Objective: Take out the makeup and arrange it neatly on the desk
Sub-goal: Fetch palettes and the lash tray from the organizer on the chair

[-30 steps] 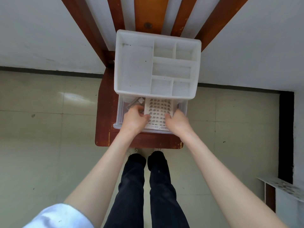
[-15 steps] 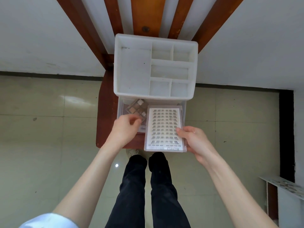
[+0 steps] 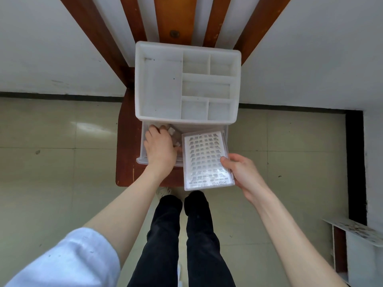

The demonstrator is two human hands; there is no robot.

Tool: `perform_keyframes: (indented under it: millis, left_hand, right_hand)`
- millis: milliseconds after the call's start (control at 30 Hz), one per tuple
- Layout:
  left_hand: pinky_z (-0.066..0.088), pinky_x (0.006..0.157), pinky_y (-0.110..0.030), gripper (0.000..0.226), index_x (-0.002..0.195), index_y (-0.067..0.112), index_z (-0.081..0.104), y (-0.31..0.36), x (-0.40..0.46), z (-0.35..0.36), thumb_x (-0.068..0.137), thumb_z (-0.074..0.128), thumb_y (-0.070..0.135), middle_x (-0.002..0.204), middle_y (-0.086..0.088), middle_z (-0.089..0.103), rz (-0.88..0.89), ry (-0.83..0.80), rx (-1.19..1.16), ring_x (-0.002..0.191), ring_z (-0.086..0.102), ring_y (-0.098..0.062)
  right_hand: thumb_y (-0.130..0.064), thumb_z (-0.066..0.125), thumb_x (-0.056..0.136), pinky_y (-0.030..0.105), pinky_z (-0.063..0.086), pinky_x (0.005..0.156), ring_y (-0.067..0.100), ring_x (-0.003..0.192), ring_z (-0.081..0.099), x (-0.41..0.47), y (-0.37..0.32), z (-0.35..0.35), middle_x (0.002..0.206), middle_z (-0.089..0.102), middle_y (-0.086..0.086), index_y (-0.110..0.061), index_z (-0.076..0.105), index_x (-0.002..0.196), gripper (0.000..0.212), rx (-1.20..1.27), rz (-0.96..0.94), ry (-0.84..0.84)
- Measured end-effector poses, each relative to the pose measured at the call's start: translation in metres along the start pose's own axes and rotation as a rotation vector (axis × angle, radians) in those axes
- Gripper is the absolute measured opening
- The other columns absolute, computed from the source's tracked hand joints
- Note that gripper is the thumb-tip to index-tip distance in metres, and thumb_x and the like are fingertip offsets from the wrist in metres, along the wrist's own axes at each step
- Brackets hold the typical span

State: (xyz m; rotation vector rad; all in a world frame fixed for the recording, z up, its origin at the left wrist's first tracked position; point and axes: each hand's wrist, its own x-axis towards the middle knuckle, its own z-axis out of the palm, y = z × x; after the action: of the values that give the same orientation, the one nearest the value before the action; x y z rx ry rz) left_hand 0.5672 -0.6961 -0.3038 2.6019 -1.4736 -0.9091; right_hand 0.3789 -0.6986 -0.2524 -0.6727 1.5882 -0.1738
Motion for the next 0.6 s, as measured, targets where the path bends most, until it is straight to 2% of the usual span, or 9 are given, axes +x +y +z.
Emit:
perform_keyframes:
  millis: [33, 100, 233, 333, 400, 500, 600]
  left_hand:
    - [0.036, 0.098, -0.040, 0.047, 0.119, 0.002, 0.045, 0.000, 0.000, -0.001, 0.082, 0.068, 0.019, 0.127, -0.018, 0.036, 0.000, -0.004, -0.049, 0.115, 0.039, -0.033]
    - [0.042, 0.096, -0.040, 0.038, 0.113, 0.002, 0.050, 0.000, 0.001, -0.006, 0.082, 0.067, 0.014, 0.125, -0.016, 0.037, 0.006, -0.032, -0.189, 0.108, 0.046, -0.032]
    - [0.046, 0.082, -0.035, 0.021, 0.107, 0.005, 0.056, -0.003, -0.001, -0.021, 0.088, 0.058, 0.014, 0.108, -0.010, 0.061, -0.041, -0.086, -0.360, 0.097, 0.058, -0.027]
    - [0.038, 0.070, -0.028, 0.021, 0.102, 0.008, 0.058, -0.011, -0.015, -0.032, 0.092, 0.054, 0.027, 0.093, -0.002, 0.059, -0.147, -0.041, -0.523, 0.078, 0.055, -0.015]
    - [0.039, 0.069, -0.030, 0.026, 0.091, 0.008, 0.058, -0.023, -0.025, -0.036, 0.093, 0.050, 0.032, 0.084, -0.002, 0.058, -0.256, -0.025, -0.720, 0.077, 0.053, -0.018]
    - [0.049, 0.079, -0.035, 0.030, 0.092, 0.005, 0.059, -0.032, -0.038, -0.047, 0.096, 0.045, 0.031, 0.091, -0.009, 0.065, -0.401, -0.064, -1.046, 0.084, 0.061, -0.021]
    - [0.052, 0.073, -0.028, 0.024, 0.096, 0.010, 0.060, -0.026, -0.048, -0.063, 0.098, 0.042, 0.026, 0.093, -0.007, 0.069, -0.405, -0.155, -1.213, 0.079, 0.068, -0.013]
  right_hand:
    - [-0.022, 0.058, 0.091, 0.035, 0.045, 0.097, 0.016, 0.108, 0.061, 0.000, 0.000, -0.001, 0.110, 0.067, -0.002, -0.025, 0.062, 0.095, 0.007, 0.004, -0.001, 0.000]
    - [-0.020, 0.057, 0.091, 0.034, 0.047, 0.094, 0.015, 0.102, 0.063, -0.001, 0.001, -0.002, 0.107, 0.069, -0.002, -0.026, 0.062, 0.090, 0.007, 0.012, -0.009, -0.003]
    - [-0.018, 0.056, 0.092, 0.030, 0.051, 0.084, 0.013, 0.095, 0.066, -0.007, 0.001, -0.005, 0.102, 0.070, -0.002, -0.025, 0.063, 0.092, 0.010, 0.009, -0.024, -0.021]
    - [-0.018, 0.054, 0.093, 0.029, 0.051, 0.081, 0.012, 0.092, 0.067, -0.015, 0.001, -0.009, 0.102, 0.070, -0.003, -0.021, 0.063, 0.102, 0.013, -0.007, -0.026, -0.054]
    - [-0.016, 0.053, 0.094, 0.026, 0.052, 0.077, 0.011, 0.091, 0.068, -0.021, 0.001, -0.012, 0.103, 0.070, -0.003, -0.018, 0.061, 0.111, 0.019, 0.022, -0.031, -0.105]
    - [-0.013, 0.050, 0.095, 0.022, 0.052, 0.070, 0.011, 0.092, 0.069, -0.030, 0.000, -0.014, 0.106, 0.071, 0.000, -0.015, 0.058, 0.115, 0.022, 0.135, -0.055, -0.146]
    - [-0.010, 0.048, 0.096, 0.024, 0.053, 0.069, 0.012, 0.091, 0.069, -0.038, -0.011, -0.009, 0.107, 0.070, 0.001, -0.014, 0.057, 0.116, 0.022, 0.192, -0.074, -0.116]
